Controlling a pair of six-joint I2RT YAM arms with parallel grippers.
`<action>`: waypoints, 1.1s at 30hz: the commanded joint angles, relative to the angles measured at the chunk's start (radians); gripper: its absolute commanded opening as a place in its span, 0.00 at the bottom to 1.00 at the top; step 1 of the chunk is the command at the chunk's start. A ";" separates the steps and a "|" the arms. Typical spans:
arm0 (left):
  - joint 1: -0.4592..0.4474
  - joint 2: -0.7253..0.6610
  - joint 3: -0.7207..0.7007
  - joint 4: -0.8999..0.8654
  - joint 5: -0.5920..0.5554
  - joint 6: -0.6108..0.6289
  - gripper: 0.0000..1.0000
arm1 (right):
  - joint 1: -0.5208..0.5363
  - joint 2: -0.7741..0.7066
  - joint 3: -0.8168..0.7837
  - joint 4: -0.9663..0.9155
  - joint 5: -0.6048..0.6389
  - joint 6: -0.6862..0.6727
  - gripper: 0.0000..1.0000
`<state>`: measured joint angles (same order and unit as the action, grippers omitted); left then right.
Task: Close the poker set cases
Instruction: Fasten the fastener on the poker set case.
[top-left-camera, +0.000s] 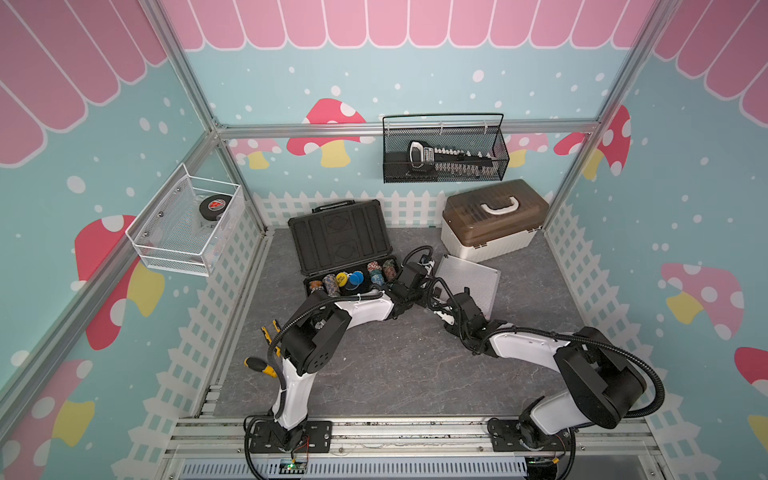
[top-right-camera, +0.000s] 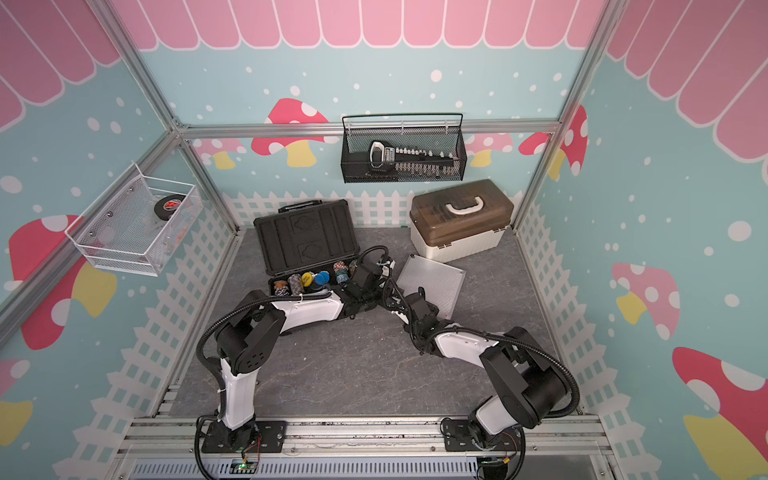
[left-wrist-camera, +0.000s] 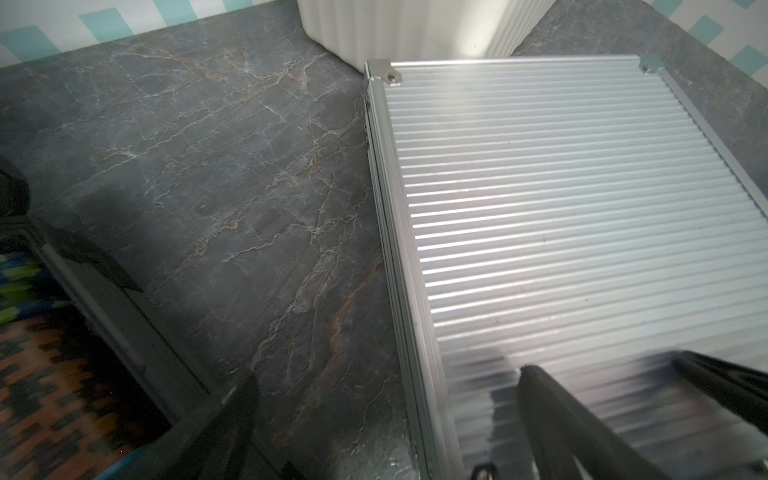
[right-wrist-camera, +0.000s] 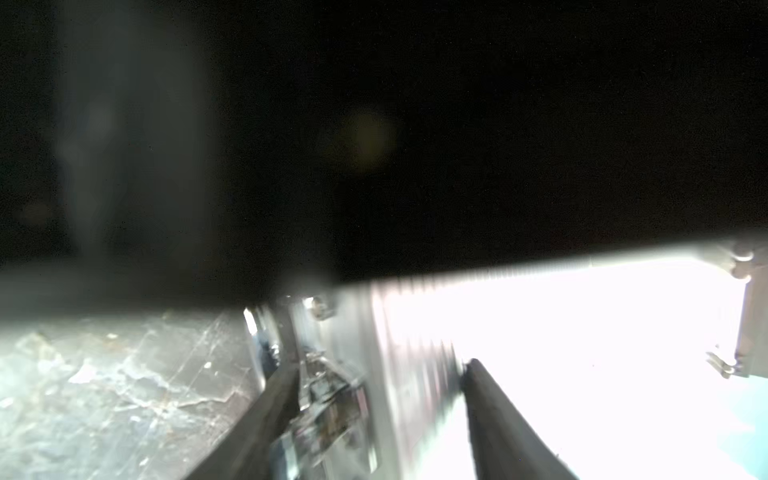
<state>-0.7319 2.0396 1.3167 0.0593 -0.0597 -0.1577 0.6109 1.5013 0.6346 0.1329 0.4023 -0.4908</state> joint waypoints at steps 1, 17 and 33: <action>0.005 -0.014 -0.013 -0.010 -0.002 -0.002 0.98 | -0.002 0.004 0.008 -0.041 -0.030 -0.005 0.51; 0.006 -0.016 -0.010 -0.022 -0.006 0.004 0.98 | -0.065 -0.004 0.019 -0.147 -0.241 -0.037 0.23; 0.006 -0.070 -0.059 0.024 -0.001 0.027 0.98 | -0.184 -0.024 0.146 -0.156 -0.404 0.013 0.21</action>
<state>-0.7296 2.0174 1.2869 0.0666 -0.0593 -0.1497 0.4515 1.4673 0.7361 -0.0040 -0.0067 -0.4980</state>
